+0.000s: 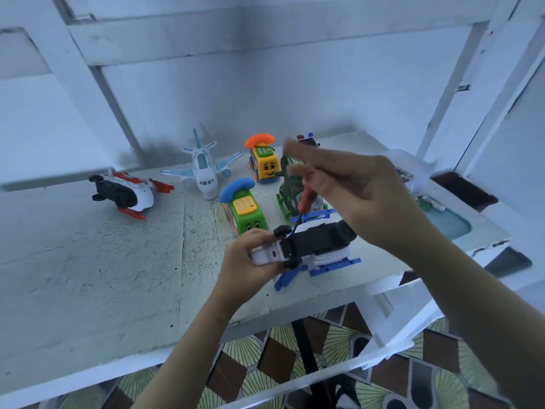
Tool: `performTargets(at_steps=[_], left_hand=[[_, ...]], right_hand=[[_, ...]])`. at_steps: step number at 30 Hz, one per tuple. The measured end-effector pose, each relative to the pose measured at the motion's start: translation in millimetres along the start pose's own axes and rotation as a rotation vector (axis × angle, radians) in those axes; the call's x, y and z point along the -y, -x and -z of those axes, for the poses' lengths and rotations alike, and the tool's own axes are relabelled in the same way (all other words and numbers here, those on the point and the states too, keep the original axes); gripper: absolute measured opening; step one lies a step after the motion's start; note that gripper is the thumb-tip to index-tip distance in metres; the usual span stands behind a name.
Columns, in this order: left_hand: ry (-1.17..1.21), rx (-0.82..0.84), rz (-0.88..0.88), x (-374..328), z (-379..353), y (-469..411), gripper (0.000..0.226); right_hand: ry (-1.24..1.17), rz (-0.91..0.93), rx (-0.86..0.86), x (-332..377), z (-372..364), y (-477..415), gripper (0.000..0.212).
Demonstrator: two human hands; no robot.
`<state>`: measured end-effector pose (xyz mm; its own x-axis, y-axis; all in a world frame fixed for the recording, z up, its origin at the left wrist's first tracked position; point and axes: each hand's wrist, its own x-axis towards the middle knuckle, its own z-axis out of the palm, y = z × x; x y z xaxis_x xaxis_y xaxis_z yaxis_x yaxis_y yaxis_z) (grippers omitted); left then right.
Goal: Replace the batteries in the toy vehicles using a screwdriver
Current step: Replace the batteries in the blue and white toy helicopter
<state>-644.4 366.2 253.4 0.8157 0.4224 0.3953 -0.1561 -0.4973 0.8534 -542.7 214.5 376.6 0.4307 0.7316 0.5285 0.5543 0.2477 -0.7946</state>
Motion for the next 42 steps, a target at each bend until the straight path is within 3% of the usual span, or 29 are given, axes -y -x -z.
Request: performTargets(at_steps=[1, 3, 6, 9, 12, 15, 17, 21, 23, 26, 28, 30, 32, 34, 35, 39, 42], left_hand=[[0.004, -0.001, 0.002, -0.1, -0.1, 0.1, 0.046], [0.004, 0.000, 0.007, -0.4, -0.2, -0.3, 0.047], [0.000, 0.008, 0.010, 0.1, 0.1, -1.1, 0.047], [0.010, 0.008, 0.013, 0.8, 1.0, -0.5, 0.044], [0.005, 0.009, 0.005, 1.1, 1.0, -1.1, 0.044], [0.001, 0.014, 0.008, 1.1, 0.5, -2.3, 0.045], [0.006, 0.014, 0.013, 1.1, 0.2, -2.3, 0.044], [0.013, 0.013, 0.015, 1.2, 0.6, -2.1, 0.043], [0.018, 0.014, 0.016, 1.0, 0.8, -2.1, 0.043], [0.020, 0.013, 0.011, 0.3, 0.2, -1.8, 0.043], [0.020, 0.011, 0.009, -0.2, -0.3, -1.7, 0.044], [0.021, 0.007, 0.009, 0.6, -0.4, -1.6, 0.044], [0.021, 0.005, 0.014, 2.0, 0.0, -1.5, 0.044], [0.011, 0.009, 0.013, 3.3, 0.4, -1.5, 0.043], [0.008, 0.010, 0.013, 3.8, 0.4, -1.2, 0.042], [-0.001, 0.008, 0.010, 4.2, 0.6, -1.7, 0.041], [0.005, 0.008, 0.014, 3.1, -0.1, -1.6, 0.042]], right_hand=[[-0.023, 0.012, -0.051, -0.3, -0.5, 0.1, 0.031], [0.209, 0.087, -0.175, -3.7, -0.5, 0.2, 0.018], [0.583, 0.134, -0.248, -11.8, -4.4, 0.7, 0.041], [0.488, 0.118, -0.157, -15.9, -4.8, 1.3, 0.047], [0.082, 0.077, -0.053, -6.8, -3.9, 2.3, 0.042], [-0.193, 0.017, -0.112, -2.4, -6.5, 2.7, 0.040], [-0.049, 0.048, -0.208, -3.8, -7.3, 3.0, 0.034], [0.521, 0.203, -0.256, -8.3, -7.4, 2.1, 0.028], [0.436, 0.154, -0.197, -7.0, -8.2, 1.0, 0.032], [0.051, 0.027, -0.063, -0.3, -8.0, -1.8, 0.034], [-0.082, 0.002, -0.061, 2.0, -6.8, -3.1, 0.033], [-0.036, 0.007, -0.144, -0.3, -7.4, -2.1, 0.031], [0.223, 0.070, -0.215, -5.3, -7.9, 0.2, 0.028], [0.456, 0.116, -0.213, -8.7, -8.2, 1.4, 0.038], [0.458, 0.115, -0.179, -9.3, -7.5, 1.7, 0.042], [-0.034, -0.010, -0.038, 1.9, -5.7, 2.3, 0.042], [-0.311, -0.068, -0.052, 3.9, -6.9, 2.5, 0.042]])
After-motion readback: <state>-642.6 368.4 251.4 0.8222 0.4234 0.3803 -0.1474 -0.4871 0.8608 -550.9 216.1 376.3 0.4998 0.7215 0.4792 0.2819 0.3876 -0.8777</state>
